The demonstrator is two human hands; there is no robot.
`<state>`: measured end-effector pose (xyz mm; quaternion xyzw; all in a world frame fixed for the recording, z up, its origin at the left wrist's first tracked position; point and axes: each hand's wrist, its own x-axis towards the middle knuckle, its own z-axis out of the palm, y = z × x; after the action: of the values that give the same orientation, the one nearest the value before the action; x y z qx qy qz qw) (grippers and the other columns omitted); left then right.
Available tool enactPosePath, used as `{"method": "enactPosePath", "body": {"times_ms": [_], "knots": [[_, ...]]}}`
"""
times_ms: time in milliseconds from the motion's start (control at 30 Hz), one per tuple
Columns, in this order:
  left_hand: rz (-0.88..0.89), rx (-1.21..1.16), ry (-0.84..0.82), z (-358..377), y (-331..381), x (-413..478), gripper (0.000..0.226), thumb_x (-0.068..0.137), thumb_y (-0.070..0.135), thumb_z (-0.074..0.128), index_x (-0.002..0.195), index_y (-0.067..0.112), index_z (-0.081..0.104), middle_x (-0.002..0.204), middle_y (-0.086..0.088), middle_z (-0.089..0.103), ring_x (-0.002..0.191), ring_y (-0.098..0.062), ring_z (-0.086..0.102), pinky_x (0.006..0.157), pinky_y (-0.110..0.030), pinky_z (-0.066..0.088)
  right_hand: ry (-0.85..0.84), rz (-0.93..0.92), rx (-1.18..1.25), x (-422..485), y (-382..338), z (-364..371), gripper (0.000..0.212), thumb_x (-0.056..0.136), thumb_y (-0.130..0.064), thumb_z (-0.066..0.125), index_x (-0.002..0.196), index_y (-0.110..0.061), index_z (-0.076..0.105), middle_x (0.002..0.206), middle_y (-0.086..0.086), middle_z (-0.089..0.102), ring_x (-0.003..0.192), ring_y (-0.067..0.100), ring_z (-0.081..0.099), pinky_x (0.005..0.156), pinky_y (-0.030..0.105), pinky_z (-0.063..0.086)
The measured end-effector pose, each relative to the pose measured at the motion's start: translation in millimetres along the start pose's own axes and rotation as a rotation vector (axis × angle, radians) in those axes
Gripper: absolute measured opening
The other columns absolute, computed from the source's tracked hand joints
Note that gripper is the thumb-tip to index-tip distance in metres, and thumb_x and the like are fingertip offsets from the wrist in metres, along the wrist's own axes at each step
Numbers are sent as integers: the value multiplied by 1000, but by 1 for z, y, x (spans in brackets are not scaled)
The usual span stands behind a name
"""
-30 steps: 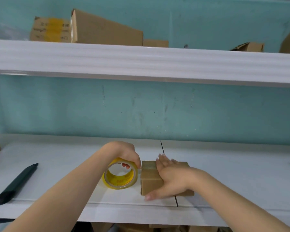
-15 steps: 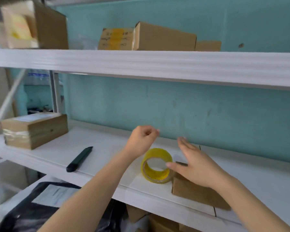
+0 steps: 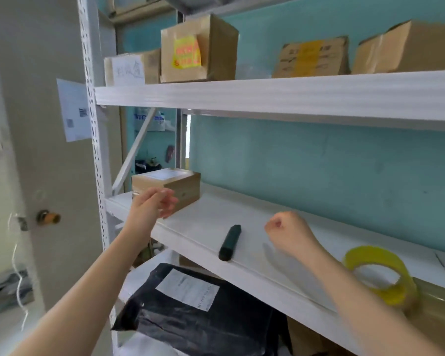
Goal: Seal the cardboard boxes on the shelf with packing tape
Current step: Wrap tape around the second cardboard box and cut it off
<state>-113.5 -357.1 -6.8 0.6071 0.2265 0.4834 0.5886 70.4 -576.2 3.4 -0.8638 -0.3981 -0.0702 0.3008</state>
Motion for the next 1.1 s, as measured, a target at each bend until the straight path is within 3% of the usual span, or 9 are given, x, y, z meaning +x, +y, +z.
{"method": "enactPosePath", "body": {"times_ms": [100, 200, 400, 500, 600, 767, 900, 967, 1100], "knots": [[-14, 50, -61, -19, -18, 36, 21, 95, 14, 49, 87, 13, 68, 83, -7, 69, 78, -23, 63, 72, -33, 51, -13, 180, -30, 22, -21, 39, 41, 80, -41, 55, 55, -16, 34, 53, 1, 37, 56, 23, 38, 47, 26, 26], [-20, 109, -183, -20, -33, 67, 19, 95, 17, 50, 89, 11, 68, 81, -5, 69, 77, -21, 63, 73, -31, 53, -42, 379, -67, 34, -38, 72, 46, 75, -59, 54, 66, -15, 42, 66, 1, 56, 62, 25, 56, 51, 25, 38], [-55, 79, -372, -2, -44, 95, 22, 96, 13, 48, 84, 11, 67, 76, -6, 69, 65, -16, 59, 61, -21, 51, -2, 554, -146, 38, -64, 104, 51, 65, -71, 55, 67, -21, 45, 67, -6, 52, 69, 20, 56, 48, 24, 31], [-83, 29, -432, 10, -47, 100, 24, 95, 8, 48, 80, 11, 65, 74, -7, 67, 63, -16, 57, 51, -16, 49, -56, 548, -258, 38, -72, 107, 47, 69, -62, 62, 78, -19, 47, 82, -3, 60, 74, 20, 56, 51, 25, 33], [-92, 8, -510, 23, -49, 98, 20, 94, 7, 50, 81, 12, 64, 75, -6, 65, 68, -17, 56, 56, -21, 48, -73, 464, -353, 39, -75, 109, 19, 82, -31, 58, 83, -16, 48, 99, 4, 64, 85, 26, 59, 58, 26, 35], [-114, -55, -569, 40, -52, 90, 14, 93, 8, 52, 85, 11, 63, 77, -5, 66, 70, -16, 56, 62, -27, 47, -48, 513, -161, 40, -67, 88, 26, 91, -24, 44, 68, -14, 37, 77, 5, 52, 68, 25, 50, 54, 28, 35], [-112, -96, -610, 60, -52, 85, 10, 94, 6, 50, 94, 9, 59, 80, -5, 64, 70, -16, 56, 64, -28, 46, 97, 597, 171, 24, -51, 50, 31, 96, -20, 28, 69, -9, 38, 58, 14, 59, 41, 24, 54, 43, 22, 40], [-125, -136, -648, 78, -51, 76, 9, 94, 7, 49, 95, 10, 58, 82, -5, 65, 71, -16, 57, 64, -28, 47, 205, 610, 233, 10, -42, 28, 33, 97, -23, 28, 69, -9, 39, 55, 12, 58, 33, 22, 51, 35, 17, 34], [-127, -205, -780, 123, -38, 46, 11, 94, 6, 50, 92, 13, 59, 81, -8, 65, 70, -17, 58, 62, -26, 47, 418, 519, 284, -32, -26, -16, 36, 96, -29, 44, 64, -12, 41, 48, 4, 54, 32, 22, 53, 37, 25, 40]]}}
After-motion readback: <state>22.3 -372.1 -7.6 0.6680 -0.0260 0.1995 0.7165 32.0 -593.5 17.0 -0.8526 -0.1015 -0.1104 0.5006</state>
